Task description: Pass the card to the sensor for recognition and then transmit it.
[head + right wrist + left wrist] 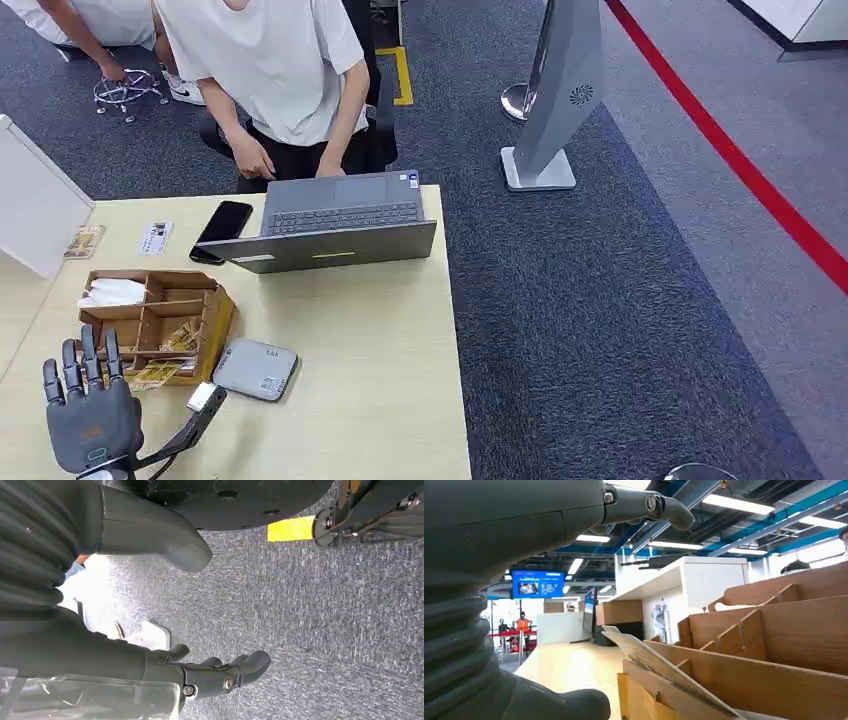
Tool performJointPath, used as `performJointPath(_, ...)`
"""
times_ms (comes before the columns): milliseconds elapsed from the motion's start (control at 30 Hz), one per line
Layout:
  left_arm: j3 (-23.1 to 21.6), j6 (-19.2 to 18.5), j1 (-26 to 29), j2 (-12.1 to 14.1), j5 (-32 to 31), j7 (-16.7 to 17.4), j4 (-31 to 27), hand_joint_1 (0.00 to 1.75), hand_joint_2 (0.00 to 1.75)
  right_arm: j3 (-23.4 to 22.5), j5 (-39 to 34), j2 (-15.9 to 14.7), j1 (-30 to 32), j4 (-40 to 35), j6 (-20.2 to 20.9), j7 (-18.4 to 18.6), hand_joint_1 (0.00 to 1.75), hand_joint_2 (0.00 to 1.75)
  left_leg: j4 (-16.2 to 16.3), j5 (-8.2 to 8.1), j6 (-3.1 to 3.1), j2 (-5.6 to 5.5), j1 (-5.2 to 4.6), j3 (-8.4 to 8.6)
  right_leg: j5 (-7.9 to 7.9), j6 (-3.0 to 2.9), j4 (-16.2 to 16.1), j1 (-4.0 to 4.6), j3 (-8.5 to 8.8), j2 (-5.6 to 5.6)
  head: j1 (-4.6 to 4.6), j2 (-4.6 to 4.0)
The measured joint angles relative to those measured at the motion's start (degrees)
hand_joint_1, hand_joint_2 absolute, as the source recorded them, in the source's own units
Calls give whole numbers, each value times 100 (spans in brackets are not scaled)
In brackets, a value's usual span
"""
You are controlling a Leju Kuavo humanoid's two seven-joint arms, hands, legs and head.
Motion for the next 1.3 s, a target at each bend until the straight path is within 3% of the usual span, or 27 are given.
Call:
performJointPath(333,-96,0,-14,122,0,218,61,0,175,-37,-13,0,-1,0,0,-46,0,175,0,0,0,1,0,0,0,0,0,0,0,1,0,0)
performJointPath(1033,-109,0,-32,159,0,168,105,0,175,-77,-22,0,-2,0,0,-66,0,175,0,0,0,1,0,0,0,0,0,0,-1,1,0,0)
performJointPath(1300,-470,0,-71,249,0,317,105,0,175,-122,-39,0,-4,0,0,-83,0,175,0,0,0,0,0,0,0,0,0,0,0,0,0,0)
